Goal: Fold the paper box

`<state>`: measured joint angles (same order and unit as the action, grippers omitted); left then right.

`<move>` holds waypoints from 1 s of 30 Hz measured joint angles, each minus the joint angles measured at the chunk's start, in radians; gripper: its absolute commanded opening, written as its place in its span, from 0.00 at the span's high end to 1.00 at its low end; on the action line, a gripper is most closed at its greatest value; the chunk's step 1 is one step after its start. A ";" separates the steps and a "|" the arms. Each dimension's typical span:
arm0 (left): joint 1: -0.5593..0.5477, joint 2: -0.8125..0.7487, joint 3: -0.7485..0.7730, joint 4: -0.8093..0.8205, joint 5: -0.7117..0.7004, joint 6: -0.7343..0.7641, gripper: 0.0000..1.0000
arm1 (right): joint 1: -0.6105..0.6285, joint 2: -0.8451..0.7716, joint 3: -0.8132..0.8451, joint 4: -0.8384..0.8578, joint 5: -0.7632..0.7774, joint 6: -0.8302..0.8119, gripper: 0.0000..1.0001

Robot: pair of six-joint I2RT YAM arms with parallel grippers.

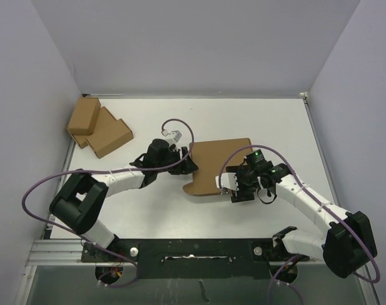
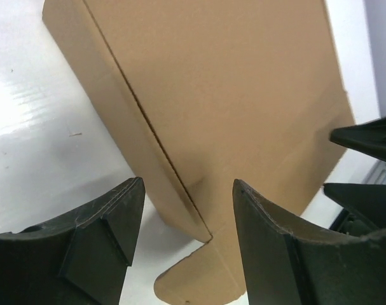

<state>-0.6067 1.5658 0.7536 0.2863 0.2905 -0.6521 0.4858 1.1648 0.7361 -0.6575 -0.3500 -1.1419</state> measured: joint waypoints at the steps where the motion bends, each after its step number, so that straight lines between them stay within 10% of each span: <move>1: -0.004 0.012 0.008 -0.016 -0.009 0.008 0.44 | 0.000 -0.004 0.005 -0.014 -0.011 0.000 0.22; 11: -0.014 0.067 0.032 -0.089 -0.057 0.037 0.44 | -0.186 -0.044 0.205 -0.126 -0.276 0.094 0.13; 20: -0.014 0.068 0.033 -0.087 -0.060 0.040 0.44 | -0.623 0.247 0.274 0.113 -0.468 0.704 0.14; 30: -0.014 0.065 0.023 -0.062 -0.068 0.040 0.43 | -0.697 0.496 0.275 0.214 -0.497 1.094 0.26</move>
<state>-0.6212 1.6310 0.7769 0.2241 0.2222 -0.6125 -0.2111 1.6608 1.0107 -0.4435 -0.8467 -0.0479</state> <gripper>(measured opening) 0.564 0.785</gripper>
